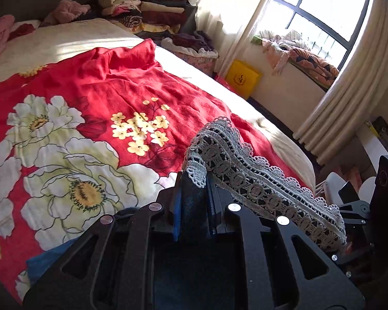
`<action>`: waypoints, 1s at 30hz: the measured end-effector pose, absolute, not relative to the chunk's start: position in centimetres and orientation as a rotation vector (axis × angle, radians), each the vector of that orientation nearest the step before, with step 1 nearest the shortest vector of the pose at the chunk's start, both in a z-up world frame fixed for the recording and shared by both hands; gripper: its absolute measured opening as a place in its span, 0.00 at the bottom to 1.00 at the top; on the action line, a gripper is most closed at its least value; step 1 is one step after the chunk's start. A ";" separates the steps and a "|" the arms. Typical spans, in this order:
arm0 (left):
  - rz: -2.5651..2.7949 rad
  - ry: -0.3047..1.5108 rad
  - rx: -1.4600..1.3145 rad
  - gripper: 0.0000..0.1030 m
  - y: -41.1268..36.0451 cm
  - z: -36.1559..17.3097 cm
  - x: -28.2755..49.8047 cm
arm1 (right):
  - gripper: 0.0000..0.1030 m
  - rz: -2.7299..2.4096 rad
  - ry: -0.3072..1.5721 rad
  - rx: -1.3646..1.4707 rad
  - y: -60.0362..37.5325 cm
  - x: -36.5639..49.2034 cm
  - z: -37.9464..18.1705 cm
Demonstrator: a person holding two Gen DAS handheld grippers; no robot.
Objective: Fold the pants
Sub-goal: 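Lift the lace edge with both grippers and fold it over the denim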
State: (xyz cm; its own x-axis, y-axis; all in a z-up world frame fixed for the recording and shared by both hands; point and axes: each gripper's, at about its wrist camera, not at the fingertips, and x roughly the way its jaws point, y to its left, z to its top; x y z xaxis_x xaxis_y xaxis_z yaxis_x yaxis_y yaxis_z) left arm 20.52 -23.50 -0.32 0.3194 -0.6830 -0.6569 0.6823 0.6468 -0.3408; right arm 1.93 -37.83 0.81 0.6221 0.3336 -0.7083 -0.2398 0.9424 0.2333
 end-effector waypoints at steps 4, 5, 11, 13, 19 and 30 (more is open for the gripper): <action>-0.875 0.840 -0.035 0.09 -20.9 0.7 19.9 | 0.21 0.351 0.828 0.067 -35.6 1.9 2.0; -0.868 0.834 -0.043 0.09 -20.3 0.9 19.8 | 0.21 0.358 0.825 0.058 -35.0 1.9 2.3; -0.829 0.814 -0.061 0.09 -16.9 1.6 19.2 | 0.21 0.417 0.819 -0.017 -31.1 1.8 3.3; -0.812 0.811 -0.070 0.09 -15.6 1.5 19.0 | 0.21 0.443 0.820 -0.034 -29.8 1.8 3.4; -0.738 0.838 -0.139 0.12 -11.6 -0.1 19.5 | 0.21 0.540 0.851 -0.083 -24.9 2.7 2.7; -0.469 0.829 -0.310 0.12 -0.8 -0.7 18.9 | 0.25 0.695 0.938 -0.177 -16.0 3.0 -1.4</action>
